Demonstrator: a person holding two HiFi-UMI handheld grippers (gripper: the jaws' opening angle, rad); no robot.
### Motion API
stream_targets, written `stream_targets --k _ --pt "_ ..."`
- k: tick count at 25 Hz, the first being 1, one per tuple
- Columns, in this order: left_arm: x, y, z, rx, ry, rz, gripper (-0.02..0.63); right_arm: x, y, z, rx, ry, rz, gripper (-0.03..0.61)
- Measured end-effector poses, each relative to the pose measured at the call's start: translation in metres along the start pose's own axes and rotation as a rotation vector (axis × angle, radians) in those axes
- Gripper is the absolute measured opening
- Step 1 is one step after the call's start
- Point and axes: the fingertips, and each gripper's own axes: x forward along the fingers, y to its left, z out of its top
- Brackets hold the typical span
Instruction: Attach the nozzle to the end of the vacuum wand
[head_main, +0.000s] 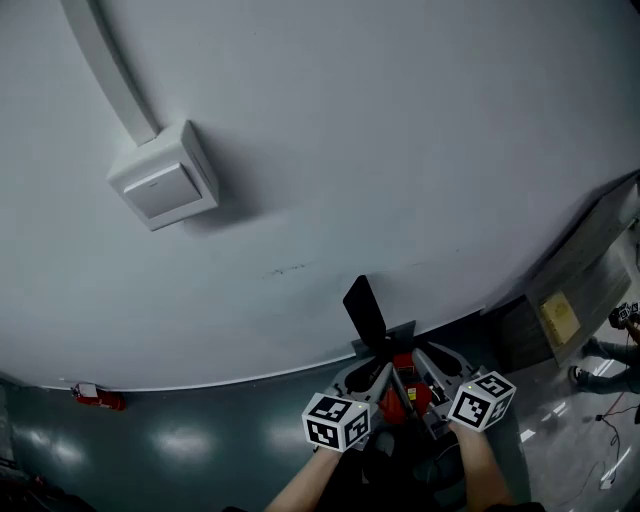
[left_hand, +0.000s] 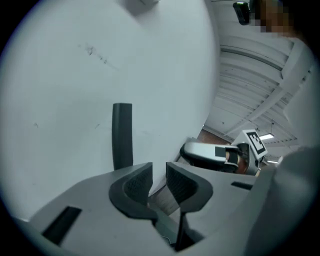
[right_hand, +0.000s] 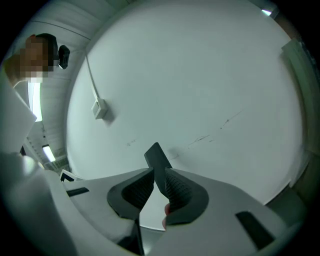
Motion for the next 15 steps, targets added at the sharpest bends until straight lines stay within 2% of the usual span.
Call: stream_targets --k 7,15 --pt "-0.018 -0.019 0.030 0.017 -0.048 -0.024 0.010 -0.010 0.014 0.001 0.032 -0.053 -0.003 0.026" --pt "-0.027 -0.018 0.045 -0.005 -0.088 -0.016 0.003 -0.009 0.019 -0.003 0.043 -0.057 -0.003 0.020"
